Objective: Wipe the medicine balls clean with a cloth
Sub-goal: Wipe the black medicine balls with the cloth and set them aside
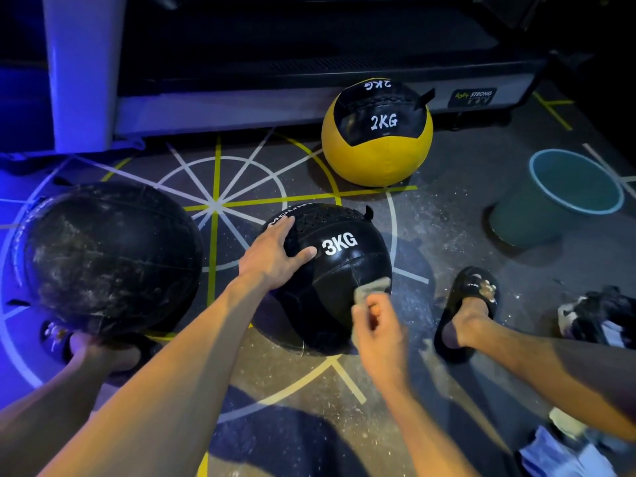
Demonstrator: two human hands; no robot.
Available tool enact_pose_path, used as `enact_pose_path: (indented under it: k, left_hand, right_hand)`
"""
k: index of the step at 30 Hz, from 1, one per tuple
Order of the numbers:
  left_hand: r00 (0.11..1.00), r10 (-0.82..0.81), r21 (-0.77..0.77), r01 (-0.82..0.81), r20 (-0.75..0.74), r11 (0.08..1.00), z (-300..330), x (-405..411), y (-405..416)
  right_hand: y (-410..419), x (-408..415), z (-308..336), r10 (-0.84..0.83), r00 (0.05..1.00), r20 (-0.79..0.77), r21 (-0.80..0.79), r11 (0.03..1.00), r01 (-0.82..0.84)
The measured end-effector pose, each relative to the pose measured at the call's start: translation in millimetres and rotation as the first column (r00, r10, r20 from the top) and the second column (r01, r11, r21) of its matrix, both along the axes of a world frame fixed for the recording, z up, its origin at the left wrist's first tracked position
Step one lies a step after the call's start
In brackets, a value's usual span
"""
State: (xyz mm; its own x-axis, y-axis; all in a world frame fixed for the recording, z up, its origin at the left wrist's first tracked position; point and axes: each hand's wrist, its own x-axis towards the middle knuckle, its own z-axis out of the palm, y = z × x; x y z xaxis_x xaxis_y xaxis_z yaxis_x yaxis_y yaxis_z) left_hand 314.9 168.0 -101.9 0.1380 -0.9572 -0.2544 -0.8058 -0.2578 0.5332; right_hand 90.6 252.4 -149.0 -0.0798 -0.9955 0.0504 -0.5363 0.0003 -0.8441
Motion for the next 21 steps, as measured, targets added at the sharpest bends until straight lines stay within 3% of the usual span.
enact_pose_path:
  k: [3, 8, 10, 13, 15, 18, 21]
  left_hand:
    - [1.0, -0.003, -0.006, 0.003, 0.004, 1.0, 0, -2, -1]
    - [1.0, 0.0, 0.005, 0.0, -0.027, 1.0, -3, 7, 1]
    - [0.999, 0.01, 0.006, -0.01, -0.038, 1.0, -3, 8, 0]
    - [0.999, 0.01, 0.002, -0.01, -0.035, 1.0, -2, 5, -1]
    - [1.0, 0.012, -0.006, -0.012, -0.021, 1.0, -2, 1, -1]
    - [1.0, 0.012, -0.008, -0.012, -0.017, 1.0, -1, -2, -1]
    - [0.999, 0.014, -0.01, -0.015, -0.031, 1.0, -2, 0, 1]
  right_hand:
    - [17, 37, -20, 0.204, 0.964, -0.171, -0.177, 0.956, -0.234]
    - [22, 37, -37, 0.444, 0.774, -0.451, -0.17, 0.809, -0.563]
    - [17, 13, -41, 0.455, 0.793, -0.406, -0.105, 0.838, -0.535]
    - [16, -20, -45, 0.22, 0.952, -0.214, -0.032, 0.972, -0.232]
    - [19, -12, -45, 0.126, 0.978, -0.164, -0.038, 0.99, -0.134]
    - [34, 32, -33, 0.256, 0.963, -0.077, -0.019, 0.966, -0.259]
    - [42, 66, -31, 0.417, 0.848, -0.326, -0.043, 0.89, -0.454]
